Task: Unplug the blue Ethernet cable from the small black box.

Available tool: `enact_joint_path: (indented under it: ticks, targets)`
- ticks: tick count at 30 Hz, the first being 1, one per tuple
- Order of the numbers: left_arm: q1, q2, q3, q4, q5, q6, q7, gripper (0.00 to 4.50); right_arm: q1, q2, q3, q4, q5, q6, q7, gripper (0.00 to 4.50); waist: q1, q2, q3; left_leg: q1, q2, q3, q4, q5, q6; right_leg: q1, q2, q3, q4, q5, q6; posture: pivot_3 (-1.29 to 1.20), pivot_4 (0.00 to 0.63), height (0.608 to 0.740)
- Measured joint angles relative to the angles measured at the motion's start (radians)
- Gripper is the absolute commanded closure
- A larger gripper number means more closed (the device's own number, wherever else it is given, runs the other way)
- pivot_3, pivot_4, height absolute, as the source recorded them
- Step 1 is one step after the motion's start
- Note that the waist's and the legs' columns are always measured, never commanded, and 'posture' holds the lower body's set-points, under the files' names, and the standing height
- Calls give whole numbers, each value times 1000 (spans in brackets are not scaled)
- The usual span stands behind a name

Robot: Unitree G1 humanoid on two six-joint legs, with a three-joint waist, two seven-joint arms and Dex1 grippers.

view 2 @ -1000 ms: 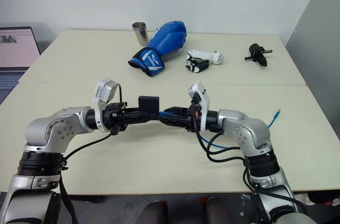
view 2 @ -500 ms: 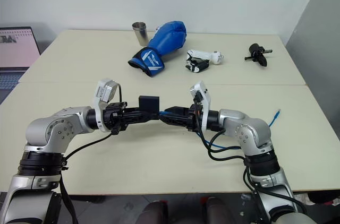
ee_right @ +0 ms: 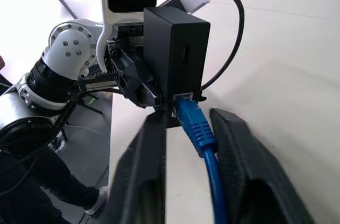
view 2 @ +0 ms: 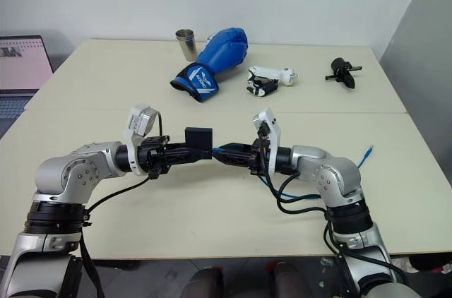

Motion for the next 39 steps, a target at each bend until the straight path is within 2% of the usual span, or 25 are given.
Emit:
enact_joint_path:
  ticks: [2,3,17,30,36,38,39]
  targets:
    - [0,2,2,0,0,0,-1,3715,0,-3,-5,0,7,5,3,4413,0,0,0,0,0,0,0,0,0,0,0,0,0,0,0,0,150,740]
    - [0,3,2,0,0,-1,-4,3715,0,-3,-6,0,9,8,5,4450,0,0,0,0,0,0,0,0,0,0,0,0,0,0,0,0,150,740]
    - [5,0,-1,-1,1,-2,-32,3715,0,-8,-19,-4,47,55,14,4453,0,0,0,0,0,0,0,0,0,0,0,0,0,0,0,0,150,740]
    - [8,0,-61,-10,3,-44,-82,3715,44,-126,-17,-89,137,107,36,4465,0,1,1,0,0,0,0,0,0,0,0,0,-1,-1,1,0,150,740]
    - [7,0,-67,-9,-5,-47,-81,3715,48,-137,-18,-103,164,106,15,4479,-1,1,1,-1,0,0,0,0,0,0,0,0,-1,-3,5,0,150,740]
    - [8,0,-67,-12,-12,-45,-80,3715,50,-138,-23,-118,175,115,-1,3779,-1,1,1,-1,0,0,0,0,0,0,0,0,-1,-3,5,0,150,740]
    - [8,3,-58,-13,-14,-44,-75,3715,55,-146,-32,-124,176,122,-2,3568,0,1,1,-1,0,0,0,0,0,0,0,0,-1,-3,5,0,150,740]
